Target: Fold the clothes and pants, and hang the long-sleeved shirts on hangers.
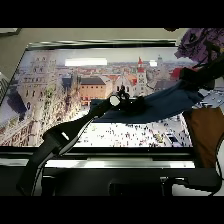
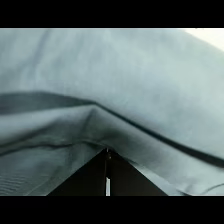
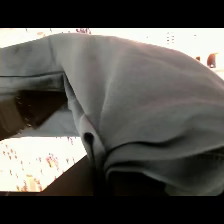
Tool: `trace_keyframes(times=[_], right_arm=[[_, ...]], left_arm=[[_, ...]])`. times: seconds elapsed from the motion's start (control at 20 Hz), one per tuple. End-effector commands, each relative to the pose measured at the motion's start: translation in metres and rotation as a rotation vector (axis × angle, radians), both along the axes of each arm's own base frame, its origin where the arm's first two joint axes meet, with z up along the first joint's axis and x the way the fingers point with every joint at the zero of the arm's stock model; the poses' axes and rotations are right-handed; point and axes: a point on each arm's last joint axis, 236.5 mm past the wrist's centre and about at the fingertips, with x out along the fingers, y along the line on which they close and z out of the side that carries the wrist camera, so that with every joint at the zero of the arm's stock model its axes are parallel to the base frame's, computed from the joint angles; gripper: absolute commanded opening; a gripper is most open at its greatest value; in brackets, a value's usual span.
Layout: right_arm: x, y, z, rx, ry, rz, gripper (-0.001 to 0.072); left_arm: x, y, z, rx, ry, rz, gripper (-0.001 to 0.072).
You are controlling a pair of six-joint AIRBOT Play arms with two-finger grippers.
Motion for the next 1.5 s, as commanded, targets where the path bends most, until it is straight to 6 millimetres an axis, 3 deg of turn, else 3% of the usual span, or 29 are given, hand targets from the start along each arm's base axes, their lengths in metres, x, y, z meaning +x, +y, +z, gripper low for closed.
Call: trace_keyframes(times=[0.0,0.15,0.4,0.5,0.65,0.75,0.85,1.05,1.2,1.3,1.4,1.45], right_arm=[[0.009,0.021,0.008,0.07,-0.039,-0.003,0.0024],[0.016,0.067,0.01,0.097,-0.061,0.023,0.0024],[0.017,0.188,-0.014,0.17,-0.024,0.093,0.0024],[0.016,0.235,-0.027,0.197,-0.023,0.137,0.0024],[0.005,0.293,-0.048,0.262,0.018,0.175,0.0024],[0.003,0.319,-0.056,0.303,0.022,0.197,0.0024],[0.008,0.332,-0.062,0.329,0.012,0.191,0.0024],[0.016,0.356,-0.058,0.435,-0.007,0.194,0.0025],[0.019,0.361,-0.058,0.453,-0.025,0.215,0.0034],[0.018,0.371,-0.052,0.501,-0.031,0.232,0.0255],[0.014,0.389,-0.033,0.595,-0.068,0.296,0.0315],[0.011,0.397,-0.021,0.643,-0.087,0.331,0.0392]], left_arm=[[0.012,0.045,0.022,0.087,-0.047,-0.09,0.0012],[0.039,0.138,0.061,0.293,-0.133,-0.116,0.0012],[0.059,0.328,0.151,0.594,-0.206,-0.01,0.0014],[0.057,0.383,0.182,0.621,-0.212,0.06,0.0014],[0.056,0.445,0.211,0.635,-0.215,0.174,0.0015],[0.057,0.47,0.221,0.647,-0.235,0.211,0.0015],[0.058,0.484,0.224,0.651,-0.232,0.24,0.0015],[0.058,0.486,0.223,0.656,-0.238,0.233,0.0016],[0.058,0.486,0.223,0.656,-0.238,0.234,0.0016],[0.059,0.486,0.223,0.656,-0.237,0.234,0.0015],[0.059,0.486,0.223,0.656,-0.237,0.233,0.0015],[0.059,0.486,0.223,0.656,-0.237,0.234,0.0016]])
